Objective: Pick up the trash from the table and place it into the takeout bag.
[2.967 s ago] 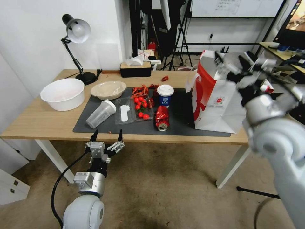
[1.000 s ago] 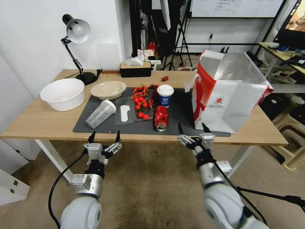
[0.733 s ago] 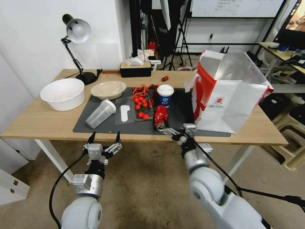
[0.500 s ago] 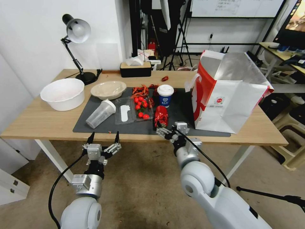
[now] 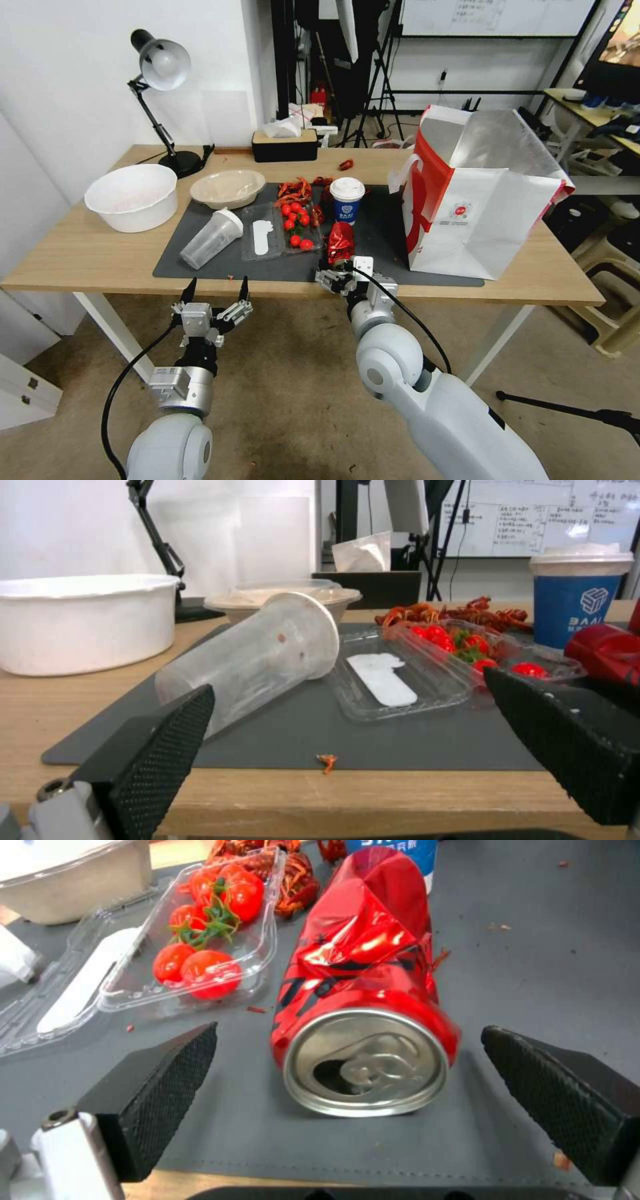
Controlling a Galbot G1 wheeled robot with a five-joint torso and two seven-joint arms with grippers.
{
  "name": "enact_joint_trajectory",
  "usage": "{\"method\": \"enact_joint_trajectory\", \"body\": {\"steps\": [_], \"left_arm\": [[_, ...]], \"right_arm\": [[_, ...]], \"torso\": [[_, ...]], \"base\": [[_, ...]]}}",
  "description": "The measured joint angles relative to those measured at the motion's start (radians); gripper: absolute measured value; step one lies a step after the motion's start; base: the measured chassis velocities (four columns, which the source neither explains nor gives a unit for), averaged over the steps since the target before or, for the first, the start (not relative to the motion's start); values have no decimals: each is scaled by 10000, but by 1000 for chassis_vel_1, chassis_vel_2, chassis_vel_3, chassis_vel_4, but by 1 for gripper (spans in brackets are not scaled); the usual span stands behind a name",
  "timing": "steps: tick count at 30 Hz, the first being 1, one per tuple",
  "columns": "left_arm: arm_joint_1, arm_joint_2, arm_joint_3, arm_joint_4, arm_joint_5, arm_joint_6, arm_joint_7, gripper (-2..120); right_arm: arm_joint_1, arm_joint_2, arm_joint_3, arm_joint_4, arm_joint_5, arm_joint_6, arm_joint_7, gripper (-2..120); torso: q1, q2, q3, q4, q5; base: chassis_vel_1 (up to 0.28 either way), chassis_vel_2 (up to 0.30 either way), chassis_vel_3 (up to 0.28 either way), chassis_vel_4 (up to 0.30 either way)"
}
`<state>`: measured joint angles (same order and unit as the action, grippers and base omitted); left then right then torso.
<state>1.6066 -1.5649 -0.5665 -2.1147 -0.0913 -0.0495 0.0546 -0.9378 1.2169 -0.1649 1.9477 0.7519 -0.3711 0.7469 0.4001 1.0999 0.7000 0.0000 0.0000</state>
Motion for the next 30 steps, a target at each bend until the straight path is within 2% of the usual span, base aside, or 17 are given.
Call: {"method": "enact_joint_trajectory", "body": {"steps": [1, 3, 5, 8, 12, 14, 24, 28, 30], "left_arm": [[1, 0, 0, 6, 0, -8, -2, 100], [3, 0, 3, 20, -1, -25, -6, 100], [3, 0, 4, 31, -1, -33, -6, 100], [1, 0, 15, 43, 0, -54, -11, 100], [10, -1, 18, 43, 1, -60, -11, 100], [34, 0, 20, 43, 2, -85, -12, 100], [88, -1, 37, 36, 23, -110, -14, 100], [94, -5, 46, 35, 99, -138, -14, 100], [96, -5, 51, 35, 116, -143, -14, 100]], "right_arm": [[14, 1, 1, -10, 16, -5, 10, 98], [46, 6, 3, -38, 56, -7, 27, 88], [54, 6, 11, -40, 82, -8, 38, 85], [57, 21, 42, -70, 169, -75, 100, 68], [57, 46, 65, -93, 174, -94, 137, 60], [49, 59, 84, -95, 174, -117, 169, 51], [-117, 4, 230, 12, 71, -104, 102, 51], [-296, -129, 427, 283, -62, 91, -171, 51], [-452, -265, 641, 569, -132, 478, -672, 51]], "torso": [[0, 0, 0, 0, 0], [0, 0, 0, 0, 0], [0, 0, -1, 0, 0], [0, 0, 0, 0, 0], [0, 0, 0, 0, 0], [0, 0, 0, 0, 0], [0, 0, 0, 0, 0], [0, 0, 0, 0, 1], [0, 0, 0, 0, 1]], "base": [[0, 0, 0, 0], [0, 0, 0, 0], [0, 0, 0, 0], [0, 0, 0, 0], [0, 0, 0, 0], [0, 0, 0, 0], [0, 0, 0, 0], [0, 0, 0, 0], [0, 0, 0, 0]]}}
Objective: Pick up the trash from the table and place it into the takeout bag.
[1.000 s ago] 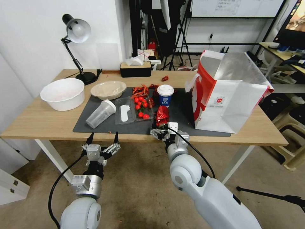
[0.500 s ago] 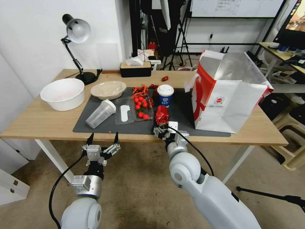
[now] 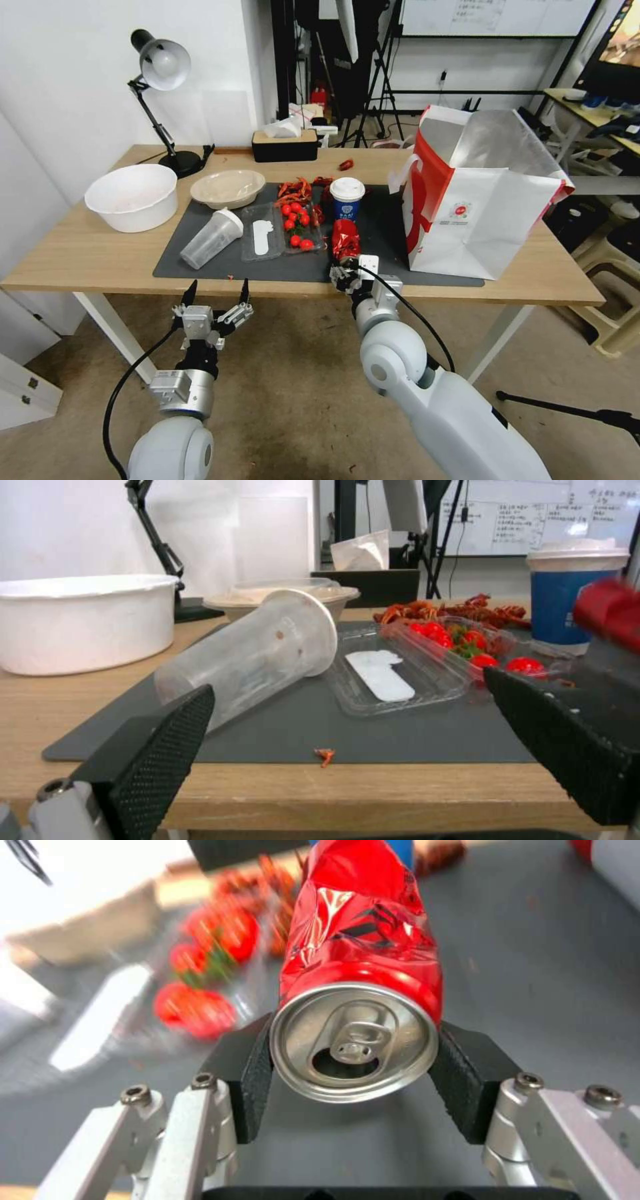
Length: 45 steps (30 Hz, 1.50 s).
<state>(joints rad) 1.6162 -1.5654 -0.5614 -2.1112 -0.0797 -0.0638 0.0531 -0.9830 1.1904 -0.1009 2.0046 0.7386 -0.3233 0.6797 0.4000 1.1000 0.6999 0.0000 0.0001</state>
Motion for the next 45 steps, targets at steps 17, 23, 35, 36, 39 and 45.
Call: {"method": "enact_joint_trajectory", "body": {"steps": [17, 23, 35, 36, 39, 45], "left_arm": [[-16, -36, 123, 7, 126, 7, 22, 100], [31, -87, 171, 4, 194, -11, 27, 100], [92, -111, 157, -29, 198, -87, 31, 100], [99, -104, 144, -29, 198, -99, 32, 100], [99, -92, 108, -29, 197, -109, 32, 100], [88, -98, 111, -23, 196, -112, 31, 100]], "right_arm": [[581, -1220, 3039, 2217, 556, 1849, -2579, 51], [2015, -1700, 4122, 2204, 1303, 508, -1043, 51], [3072, -1818, 4412, 1264, 2683, -1964, 1627, 51], [3094, -1788, 4414, 1228, 2714, -2090, 1735, 57], [3097, -1773, 4423, 1203, 2719, -2239, 1814, 68], [3081, -1793, 4567, 1206, 2727, -2330, 1844, 87]], "torso": [[0, 0, 0, 0, 1], [0, 0, 0, 0, -2], [0, -1, 1, 1, -1], [0, 0, 1, 1, -1], [1, 0, 1, 0, 0], [0, 0, 0, 0, -1]], "base": [[0, 0, 0, 0], [0, 0, 0, 0], [0, 0, 0, 0], [0, 0, 0, 0], [0, 0, 0, 0], [0, 0, 0, 0]]}}
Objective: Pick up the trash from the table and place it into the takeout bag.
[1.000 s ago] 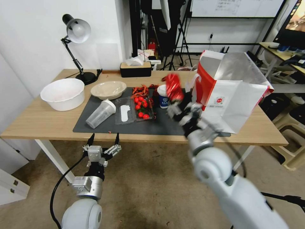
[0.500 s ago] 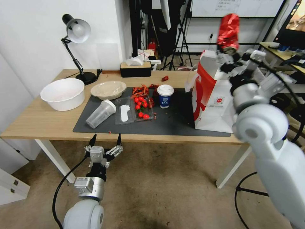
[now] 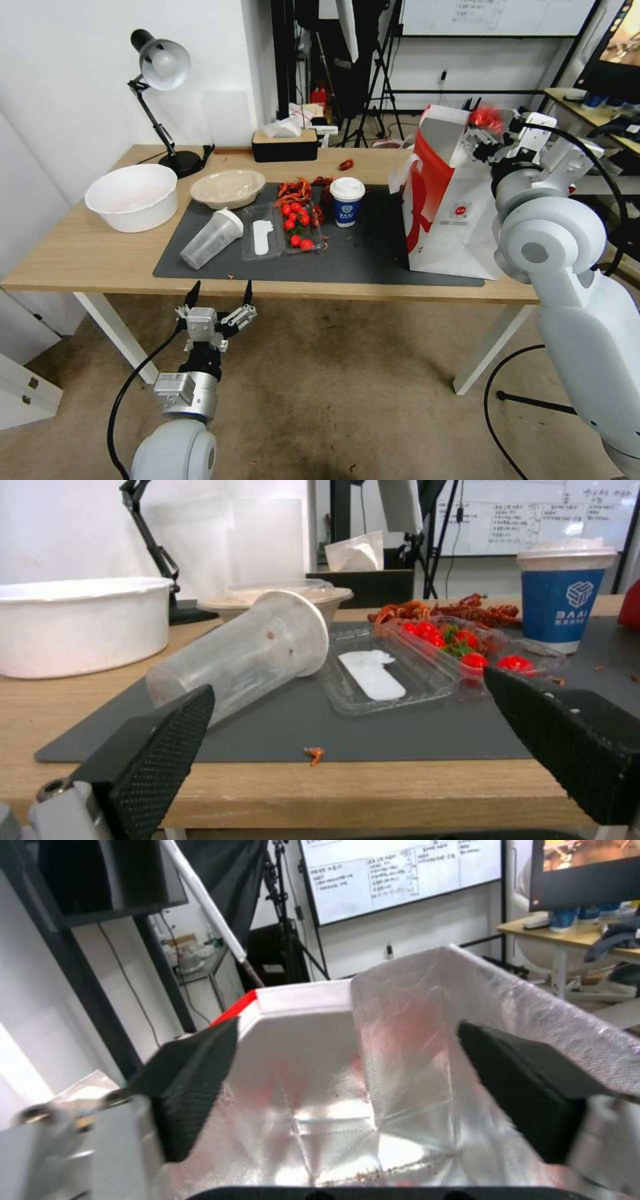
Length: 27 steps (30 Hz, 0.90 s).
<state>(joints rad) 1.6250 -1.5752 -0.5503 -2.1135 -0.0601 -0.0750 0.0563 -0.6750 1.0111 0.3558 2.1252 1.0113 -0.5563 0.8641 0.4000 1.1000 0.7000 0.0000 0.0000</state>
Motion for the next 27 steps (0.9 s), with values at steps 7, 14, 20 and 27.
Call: {"method": "enact_joint_trajectory", "body": {"steps": [7, 14, 20, 27], "left_arm": [[-34, 4, 24, 1, -1, 2, 0, 100], [-20, 36, 25, -5, -4, 5, 0, 100], [-17, 78, 25, -10, -28, -6, 0, 100], [2, 94, 36, -19, -38, -50, -1, 100]], "right_arm": [[-272, -211, 316, 340, 214, 2429, -2070, 100], [-2173, -524, 357, 1205, -1279, 3725, -4016, 100], [-4425, -567, 35, 1921, -4205, 4760, -5450, 100], [-6827, -165, -263, 2150, -6508, 5714, -5683, 100]], "torso": [[0, 0, 0, 1, -2], [-2, 1, -1, -1, 1], [-2, 2, -1, 1, -2], [-3, 2, -2, -3, 0]], "base": [[0, 0, 0, 0], [0, 0, 0, 0], [0, 0, 0, 0], [0, 0, 0, 0]]}}
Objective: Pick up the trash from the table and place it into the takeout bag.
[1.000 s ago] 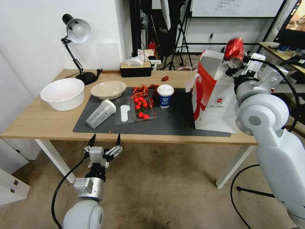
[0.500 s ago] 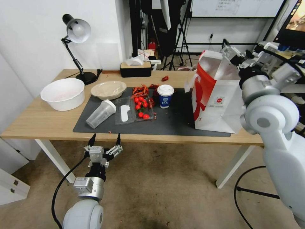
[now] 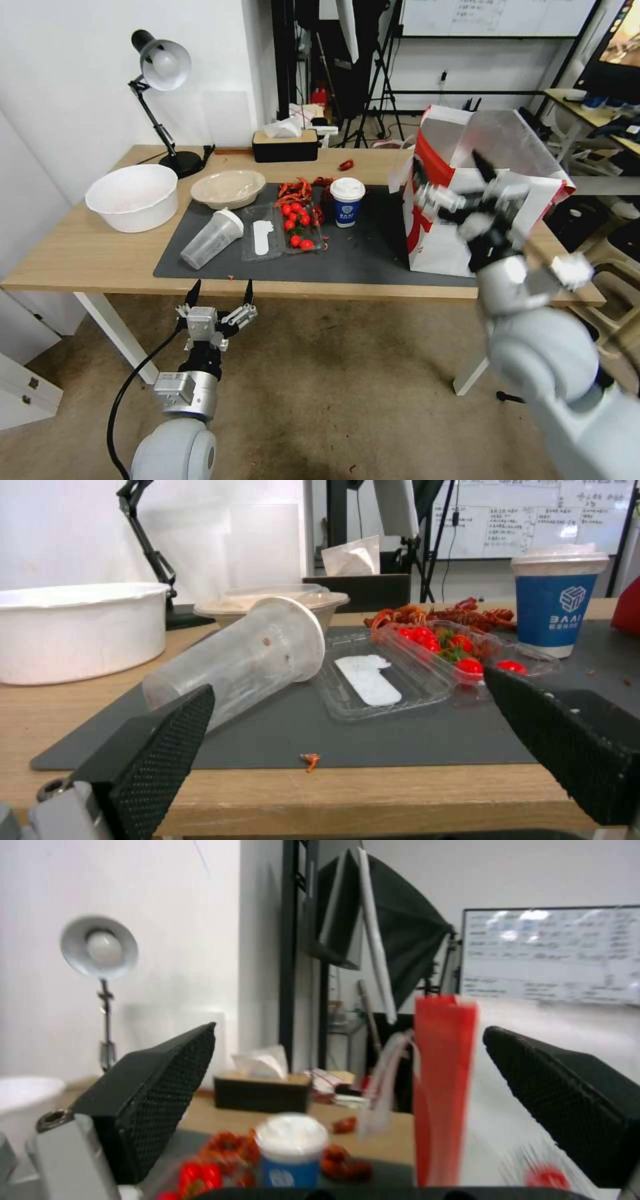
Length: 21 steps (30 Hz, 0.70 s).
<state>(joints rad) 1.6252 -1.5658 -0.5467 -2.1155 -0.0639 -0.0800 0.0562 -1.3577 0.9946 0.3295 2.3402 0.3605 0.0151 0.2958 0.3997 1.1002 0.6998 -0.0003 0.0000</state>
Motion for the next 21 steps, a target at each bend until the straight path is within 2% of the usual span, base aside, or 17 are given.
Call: {"method": "enact_joint_trajectory", "body": {"steps": [3, 7, 21], "left_arm": [[22, 41, -9, 0, -24, -59, -3, 100], [29, 46, -9, 2, -29, -88, -5, 100], [50, 40, 0, 7, -34, -142, -7, 100]], "right_arm": [[-1219, 489, 37, -363, -1450, 689, 524, 100], [-1798, 673, 40, -552, -1930, 928, 772, 100], [-2711, 1050, -246, -1325, -2196, 1489, 1016, 100]], "torso": [[1, 0, 1, 3, 1], [0, 0, 0, 3, -1], [1, -1, 1, 3, -1]], "base": [[0, 0, 0, 0], [0, 0, 0, 0], [0, 0, 0, 0]]}}
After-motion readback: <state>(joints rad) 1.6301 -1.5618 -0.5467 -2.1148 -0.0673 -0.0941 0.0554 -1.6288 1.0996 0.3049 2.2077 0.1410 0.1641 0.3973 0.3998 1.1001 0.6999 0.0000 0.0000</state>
